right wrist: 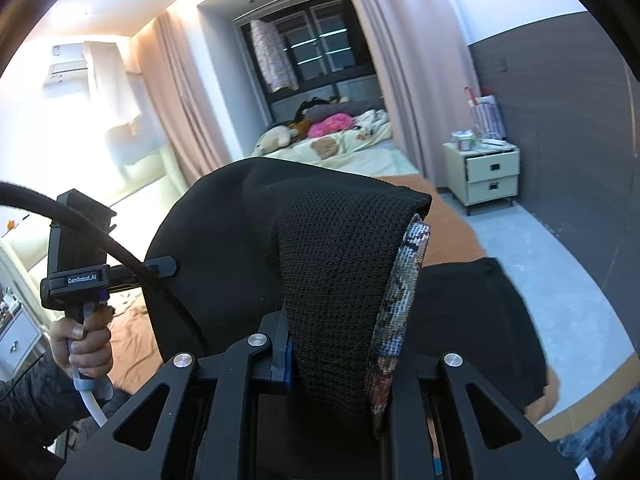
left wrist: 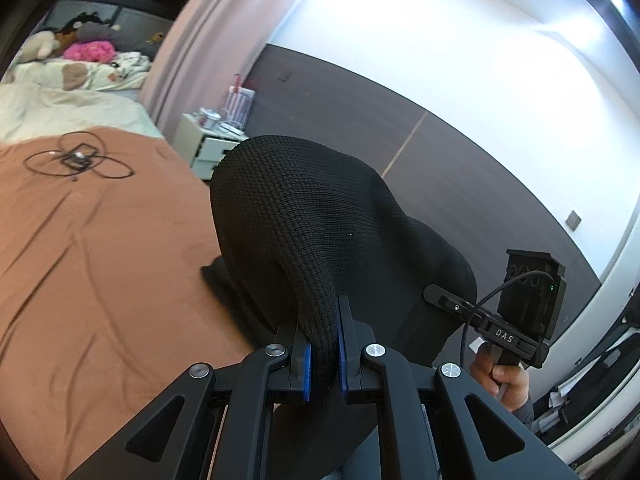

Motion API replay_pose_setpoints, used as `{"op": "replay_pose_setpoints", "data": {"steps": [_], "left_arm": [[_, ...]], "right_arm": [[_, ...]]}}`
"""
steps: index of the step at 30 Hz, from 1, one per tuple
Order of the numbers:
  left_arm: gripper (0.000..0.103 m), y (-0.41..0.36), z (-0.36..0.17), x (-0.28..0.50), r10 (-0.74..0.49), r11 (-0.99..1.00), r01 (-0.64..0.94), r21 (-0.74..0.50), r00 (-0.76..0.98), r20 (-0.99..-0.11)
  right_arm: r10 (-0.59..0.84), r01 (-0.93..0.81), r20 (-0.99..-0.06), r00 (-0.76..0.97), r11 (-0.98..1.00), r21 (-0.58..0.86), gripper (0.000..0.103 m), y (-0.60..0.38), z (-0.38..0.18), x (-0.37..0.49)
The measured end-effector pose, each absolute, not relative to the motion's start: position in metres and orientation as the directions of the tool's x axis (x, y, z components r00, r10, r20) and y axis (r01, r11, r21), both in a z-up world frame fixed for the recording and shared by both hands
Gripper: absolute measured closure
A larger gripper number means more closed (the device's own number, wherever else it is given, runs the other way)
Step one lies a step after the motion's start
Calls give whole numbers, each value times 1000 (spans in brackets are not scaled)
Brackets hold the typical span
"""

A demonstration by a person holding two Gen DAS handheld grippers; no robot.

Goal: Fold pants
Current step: 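Fold the lifted end over onto the rest of the pants with both grippers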

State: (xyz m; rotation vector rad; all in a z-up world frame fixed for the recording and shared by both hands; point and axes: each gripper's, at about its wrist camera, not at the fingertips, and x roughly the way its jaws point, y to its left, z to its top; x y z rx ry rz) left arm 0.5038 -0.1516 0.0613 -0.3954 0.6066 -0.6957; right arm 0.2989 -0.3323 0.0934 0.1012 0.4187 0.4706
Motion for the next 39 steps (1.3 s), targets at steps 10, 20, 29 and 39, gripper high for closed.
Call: {"op": "replay_pose_setpoints", "data": {"steps": [10, 20, 29, 39], "left_arm": [[93, -220, 47, 552, -759, 648, 552, -525, 528, -381], [93, -261, 4, 601, -816, 576, 572, -584, 440, -373], [93, -271, -47, 653, -822, 567, 532, -629, 409, -395], [91, -248, -98, 710, -772, 630, 407, -662, 423, -474]], "right_arm": [[370, -325, -368, 853, 928, 180, 88, -349, 92, 284], [284, -237, -420, 862, 958, 162, 88, -337, 78, 287], [226, -187, -493, 840, 974, 127, 88, -296, 61, 316], [76, -92, -605, 793, 996, 4, 46, -242, 53, 373]]}}
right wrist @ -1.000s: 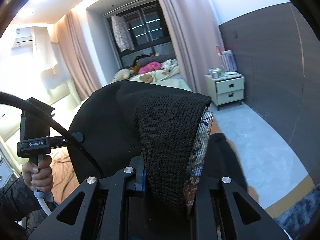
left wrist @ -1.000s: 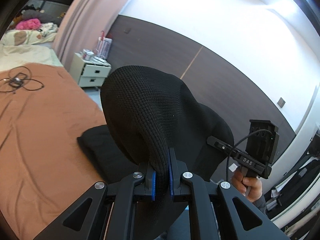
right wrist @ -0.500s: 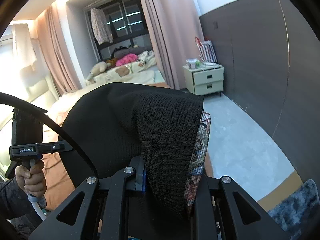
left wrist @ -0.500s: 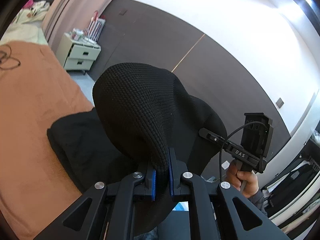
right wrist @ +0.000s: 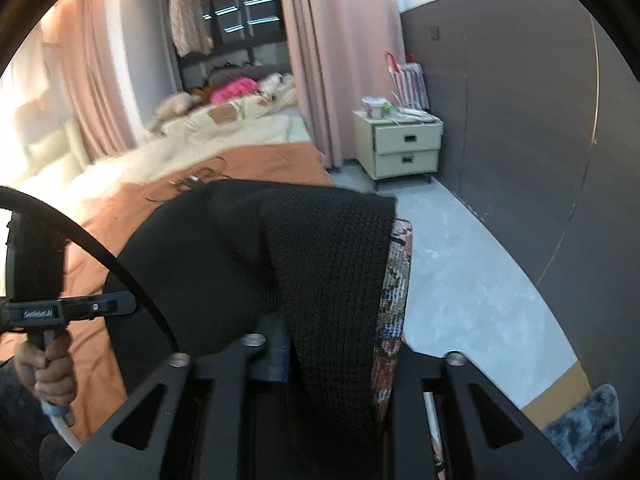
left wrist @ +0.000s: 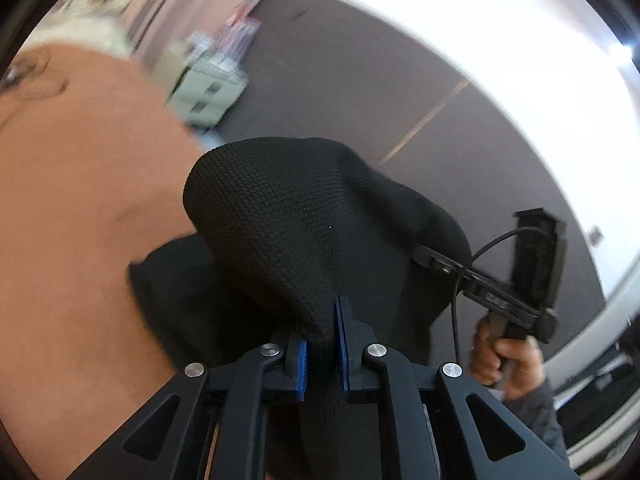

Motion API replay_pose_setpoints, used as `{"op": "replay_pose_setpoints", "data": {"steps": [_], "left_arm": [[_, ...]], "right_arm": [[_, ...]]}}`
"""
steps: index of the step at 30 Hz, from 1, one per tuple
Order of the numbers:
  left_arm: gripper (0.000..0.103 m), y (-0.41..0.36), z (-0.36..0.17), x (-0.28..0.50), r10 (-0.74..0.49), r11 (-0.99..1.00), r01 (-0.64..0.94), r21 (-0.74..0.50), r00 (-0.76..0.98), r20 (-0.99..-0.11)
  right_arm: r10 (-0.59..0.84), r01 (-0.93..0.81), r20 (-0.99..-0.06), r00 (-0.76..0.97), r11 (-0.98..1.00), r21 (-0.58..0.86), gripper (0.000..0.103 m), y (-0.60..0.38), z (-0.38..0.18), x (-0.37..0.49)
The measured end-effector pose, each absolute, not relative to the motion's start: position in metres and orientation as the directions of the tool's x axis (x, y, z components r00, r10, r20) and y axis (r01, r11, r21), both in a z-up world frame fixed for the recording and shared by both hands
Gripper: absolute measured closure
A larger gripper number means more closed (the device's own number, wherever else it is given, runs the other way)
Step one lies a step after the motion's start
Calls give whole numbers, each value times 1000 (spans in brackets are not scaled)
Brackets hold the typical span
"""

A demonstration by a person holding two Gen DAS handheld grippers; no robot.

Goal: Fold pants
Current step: 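Fold the lifted end over onto the rest of the pants with both grippers, then press the folded pants flat and open both grippers, withdrawing upward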

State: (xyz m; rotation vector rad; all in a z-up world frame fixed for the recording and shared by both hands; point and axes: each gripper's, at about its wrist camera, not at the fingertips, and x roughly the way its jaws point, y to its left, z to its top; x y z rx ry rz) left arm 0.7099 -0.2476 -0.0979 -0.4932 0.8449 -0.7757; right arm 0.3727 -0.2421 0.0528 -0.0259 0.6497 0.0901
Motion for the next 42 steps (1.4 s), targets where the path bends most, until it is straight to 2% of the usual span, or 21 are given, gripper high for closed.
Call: {"op": "replay_pose_setpoints", "data": {"steps": [1, 2, 4, 8, 10, 11, 14, 18, 19, 20, 24, 27, 29, 33, 35, 42], "left_arm": [[91, -247, -109, 715, -768, 635, 375, -675, 401, -499], [91, -246, -117, 719, -765, 639, 352, -684, 389, -514], [90, -240, -128, 721, -768, 633, 326, -702, 377, -518], [69, -230, -130, 725, -779, 615, 295, -731, 371, -505], [68, -228, -125, 729, -775, 620, 299, -725, 380, -505], [68, -228, -124, 731, -778, 615, 294, -732, 380, -501], [67, -221, -124, 741, -789, 593, 260, -762, 380, -484], [68, -226, -133, 757, -784, 596, 207, -776, 360, -506], [78, -224, -138, 763, -784, 588, 187, -787, 372, -497], [88, -222, -140, 762, -777, 593, 178, -785, 381, -501], [91, -212, -133, 742, -733, 645, 214, -733, 443, -516], [91, -202, -139, 731, -723, 648, 181, -740, 451, -523], [85, -202, -140, 724, -719, 659, 181, -730, 433, -543], [80, -202, -131, 714, -706, 681, 177, -710, 414, -574], [74, -202, -127, 707, -694, 700, 184, -690, 405, -595], [69, -199, -114, 683, -691, 708, 198, -678, 394, -606]], "right_arm": [[39, -63, -648, 761, 998, -13, 33, -239, 44, 379], [13, -37, -673, 739, 999, -21, 27, -235, 36, 383], [-44, 16, -694, 719, 999, -47, 27, -230, 29, 378], [-37, 26, -671, 741, 999, -26, 27, -222, 38, 348], [-35, 45, -649, 760, 999, -2, 27, -225, 41, 334], [-14, 45, -634, 773, 998, 32, 27, -224, 47, 327], [63, 11, -630, 774, 994, 113, 42, -231, 46, 303], [73, -1, -664, 744, 994, 109, 56, -218, 41, 301], [77, -4, -670, 738, 994, 110, 58, -218, 40, 303], [79, -5, -679, 730, 994, 110, 58, -217, 38, 309], [74, 2, -723, 687, 995, 103, 59, -221, 32, 339], [81, -17, -720, 690, 995, 96, 59, -225, 43, 351], [65, -15, -725, 686, 997, 75, 59, -227, 42, 361], [27, -1, -731, 682, 999, 36, 59, -234, 41, 344], [21, 18, -731, 682, 999, 46, 59, -243, 45, 328], [60, 60, -686, 725, 987, 150, 58, -249, 47, 275]]}}
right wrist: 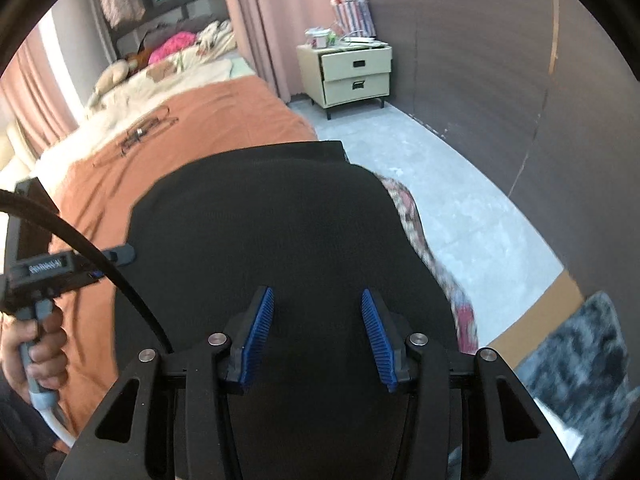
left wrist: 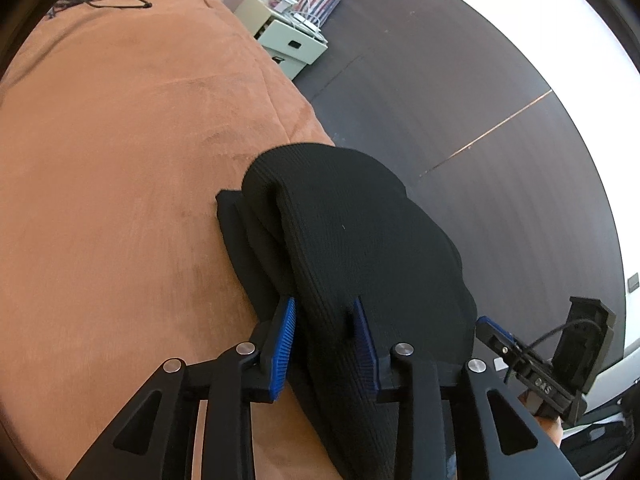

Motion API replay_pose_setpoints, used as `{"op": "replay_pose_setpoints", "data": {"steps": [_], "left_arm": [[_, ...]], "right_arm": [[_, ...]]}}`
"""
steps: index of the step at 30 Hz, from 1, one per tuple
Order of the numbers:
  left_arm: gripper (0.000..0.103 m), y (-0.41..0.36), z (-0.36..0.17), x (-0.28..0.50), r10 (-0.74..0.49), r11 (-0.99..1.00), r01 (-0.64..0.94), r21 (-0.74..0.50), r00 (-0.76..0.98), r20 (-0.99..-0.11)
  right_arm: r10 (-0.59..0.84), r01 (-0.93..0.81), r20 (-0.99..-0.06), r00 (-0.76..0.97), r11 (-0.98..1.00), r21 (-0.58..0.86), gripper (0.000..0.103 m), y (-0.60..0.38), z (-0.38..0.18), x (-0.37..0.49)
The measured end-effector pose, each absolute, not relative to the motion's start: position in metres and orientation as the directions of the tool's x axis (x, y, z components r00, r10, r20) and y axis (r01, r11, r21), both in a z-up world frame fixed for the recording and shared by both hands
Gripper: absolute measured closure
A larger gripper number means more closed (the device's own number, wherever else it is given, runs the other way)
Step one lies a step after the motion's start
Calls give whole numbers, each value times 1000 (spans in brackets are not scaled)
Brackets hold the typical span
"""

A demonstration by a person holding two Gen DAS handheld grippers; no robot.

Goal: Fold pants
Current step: 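Press the folded pants flat and open both grippers, withdrawing upward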

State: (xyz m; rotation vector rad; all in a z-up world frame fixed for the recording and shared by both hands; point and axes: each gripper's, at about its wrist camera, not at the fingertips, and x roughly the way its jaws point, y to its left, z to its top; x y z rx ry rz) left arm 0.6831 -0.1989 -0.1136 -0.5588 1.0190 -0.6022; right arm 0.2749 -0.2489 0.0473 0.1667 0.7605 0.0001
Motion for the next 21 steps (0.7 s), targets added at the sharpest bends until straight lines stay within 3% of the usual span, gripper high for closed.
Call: {"op": "replay_pose_setpoints", "data": {"steps": [4, 7, 14, 21], "left_arm": [[62, -201, -106, 667, -684, 718, 211, -664, 395, -614], [60, -205, -99, 657, -678, 725, 226, -650, 399, -617], [60, -216, -90, 634, -663, 747, 277, -605, 383, -643], [60, -236, -107, 611, -605, 793, 317, -520, 319, -729]], "right_arm": [[56, 53, -673, 737, 989, 140, 57, -232, 40, 266], [48, 56, -658, 752, 989, 136, 47, -224, 35, 270], [31, 96, -663, 748, 983, 154, 46, -218, 2, 261], [14, 151, -711, 703, 974, 168, 46, -224, -39, 240]]}}
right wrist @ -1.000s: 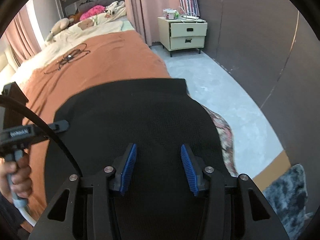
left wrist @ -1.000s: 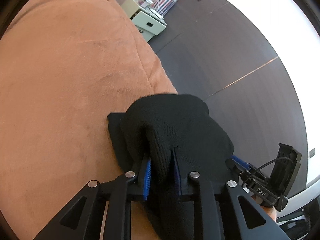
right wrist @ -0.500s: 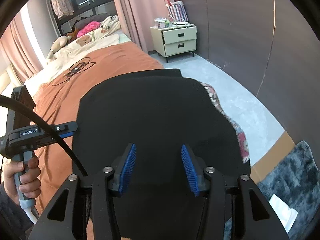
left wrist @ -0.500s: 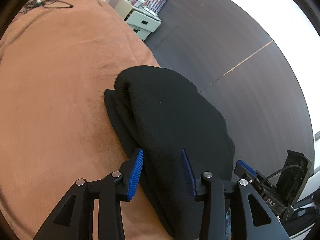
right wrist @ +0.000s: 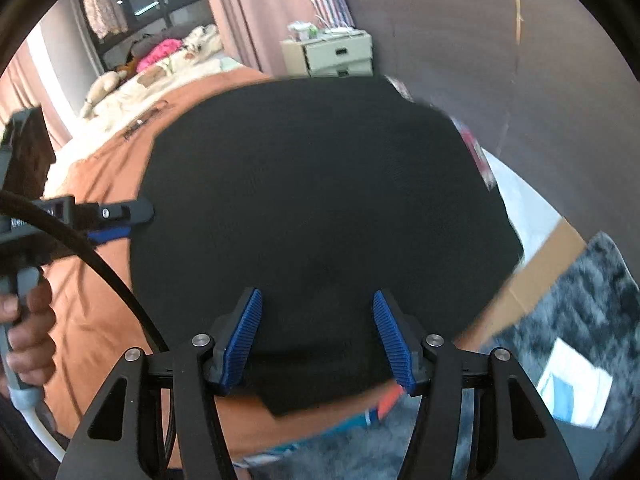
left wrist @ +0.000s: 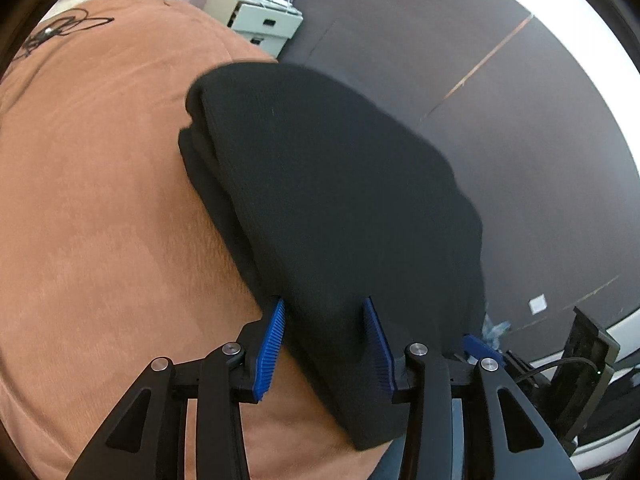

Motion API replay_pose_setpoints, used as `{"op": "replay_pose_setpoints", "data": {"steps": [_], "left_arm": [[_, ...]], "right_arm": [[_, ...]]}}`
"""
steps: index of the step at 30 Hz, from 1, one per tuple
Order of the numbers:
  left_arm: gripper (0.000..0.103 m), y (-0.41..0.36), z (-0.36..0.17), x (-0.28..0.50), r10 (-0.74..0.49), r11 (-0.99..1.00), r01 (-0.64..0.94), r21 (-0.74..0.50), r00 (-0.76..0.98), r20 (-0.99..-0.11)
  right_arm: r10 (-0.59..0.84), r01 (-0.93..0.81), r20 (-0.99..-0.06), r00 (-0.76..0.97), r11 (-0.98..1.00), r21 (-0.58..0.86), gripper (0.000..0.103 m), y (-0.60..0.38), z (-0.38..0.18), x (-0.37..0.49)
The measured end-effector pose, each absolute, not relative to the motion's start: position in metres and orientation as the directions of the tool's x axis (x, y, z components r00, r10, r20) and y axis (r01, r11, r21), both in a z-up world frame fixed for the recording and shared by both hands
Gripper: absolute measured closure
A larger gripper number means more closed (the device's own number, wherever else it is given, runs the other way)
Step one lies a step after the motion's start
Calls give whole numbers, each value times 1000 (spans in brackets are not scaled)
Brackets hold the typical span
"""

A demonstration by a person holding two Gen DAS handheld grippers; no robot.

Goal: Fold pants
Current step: 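Press the folded pants flat and open both grippers, withdrawing upward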

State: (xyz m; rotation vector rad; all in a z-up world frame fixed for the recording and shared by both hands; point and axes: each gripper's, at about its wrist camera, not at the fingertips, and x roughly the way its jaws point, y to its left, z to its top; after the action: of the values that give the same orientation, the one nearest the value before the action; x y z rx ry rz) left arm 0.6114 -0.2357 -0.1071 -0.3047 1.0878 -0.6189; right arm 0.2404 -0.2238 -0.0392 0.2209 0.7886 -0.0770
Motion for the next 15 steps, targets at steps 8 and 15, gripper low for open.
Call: {"op": "replay_pose_setpoints", "data": {"steps": [8, 15], "left_arm": [[59, -228, -82, 589, -556, 820, 378, -431, 344, -756], [17, -206, -27, 559, -545, 826, 422, -373, 431, -719]], "right_arm": [[4, 197, -706, 708, 959, 203, 46, -230, -28, 203], [-46, 236, -641, 766, 948, 215, 17, -224, 0, 147]]}}
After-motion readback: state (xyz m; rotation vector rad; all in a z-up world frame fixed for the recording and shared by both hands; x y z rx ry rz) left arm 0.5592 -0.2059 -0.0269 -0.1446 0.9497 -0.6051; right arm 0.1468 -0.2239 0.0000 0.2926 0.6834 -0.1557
